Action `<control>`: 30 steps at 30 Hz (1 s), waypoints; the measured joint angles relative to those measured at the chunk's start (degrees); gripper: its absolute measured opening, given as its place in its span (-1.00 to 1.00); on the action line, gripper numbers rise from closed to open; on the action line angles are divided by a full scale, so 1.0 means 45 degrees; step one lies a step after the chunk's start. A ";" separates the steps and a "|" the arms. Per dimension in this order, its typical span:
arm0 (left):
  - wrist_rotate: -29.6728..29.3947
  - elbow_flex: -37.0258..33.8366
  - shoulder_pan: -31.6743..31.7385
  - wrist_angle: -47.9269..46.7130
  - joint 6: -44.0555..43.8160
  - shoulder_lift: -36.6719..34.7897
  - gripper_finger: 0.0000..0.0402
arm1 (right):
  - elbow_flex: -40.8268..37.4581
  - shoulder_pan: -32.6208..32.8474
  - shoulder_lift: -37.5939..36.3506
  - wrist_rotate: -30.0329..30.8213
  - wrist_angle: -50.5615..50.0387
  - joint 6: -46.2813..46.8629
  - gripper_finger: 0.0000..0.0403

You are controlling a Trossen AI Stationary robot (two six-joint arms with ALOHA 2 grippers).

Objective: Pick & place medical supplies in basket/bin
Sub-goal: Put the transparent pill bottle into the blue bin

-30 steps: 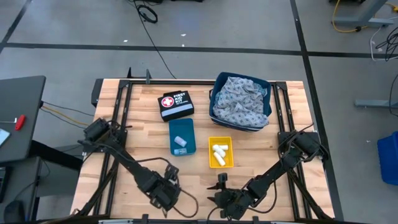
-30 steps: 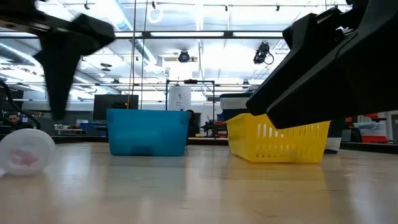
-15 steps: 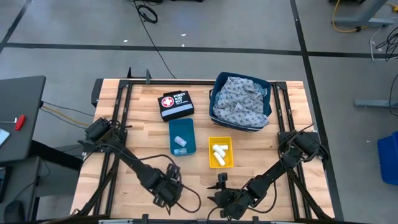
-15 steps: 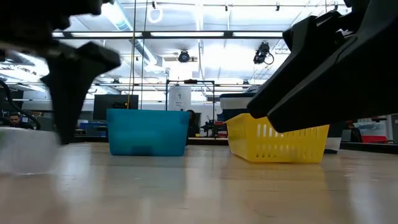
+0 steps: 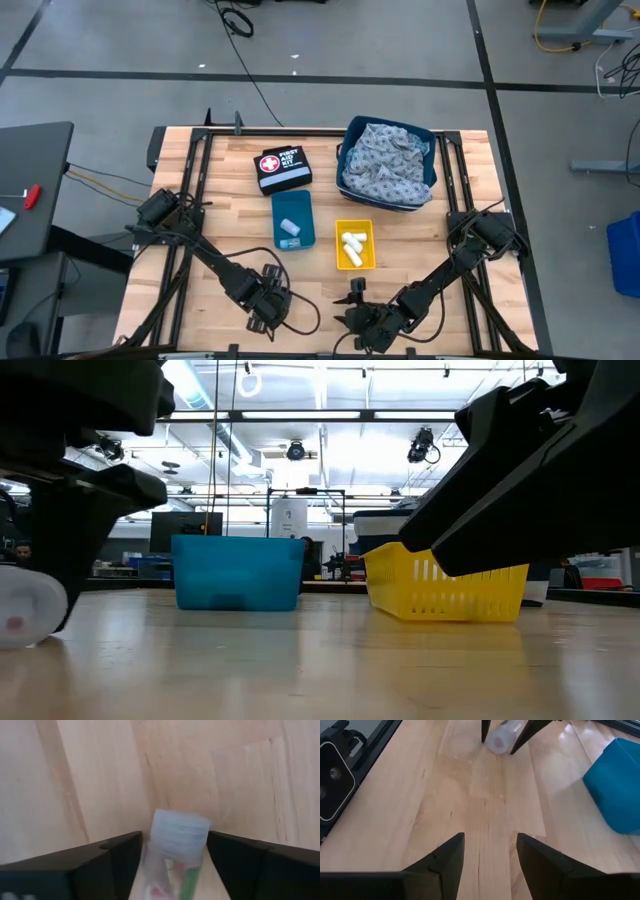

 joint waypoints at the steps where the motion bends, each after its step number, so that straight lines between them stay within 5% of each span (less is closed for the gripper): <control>1: 0.0012 0.0003 -0.0003 -0.0018 0.0007 0.0000 0.09 | 0.0000 -0.0004 0.0000 0.0000 -0.0004 0.0000 -0.06; 7: -0.0636 0.0000 -0.0107 -0.0045 0.0347 -0.0005 -0.22 | 0.0000 -0.0004 0.0000 -0.0001 -0.0073 0.0034 -0.06; 15: -0.5223 -0.0020 -0.0815 0.3336 0.1885 -0.0146 -0.22 | -0.0049 -0.0045 0.0000 -0.0341 0.0216 0.0554 -0.06; 24: -0.5527 -0.0019 -0.0812 0.5930 0.3569 -0.0146 -0.22 | -0.1525 -0.0134 -0.0610 -0.4505 0.8185 -0.3398 -0.07; 30: -0.5448 -0.0019 -0.0759 0.7145 0.4543 -0.0146 -0.22 | -0.4180 -0.0174 -0.3937 -0.5417 0.9048 -0.3916 -0.18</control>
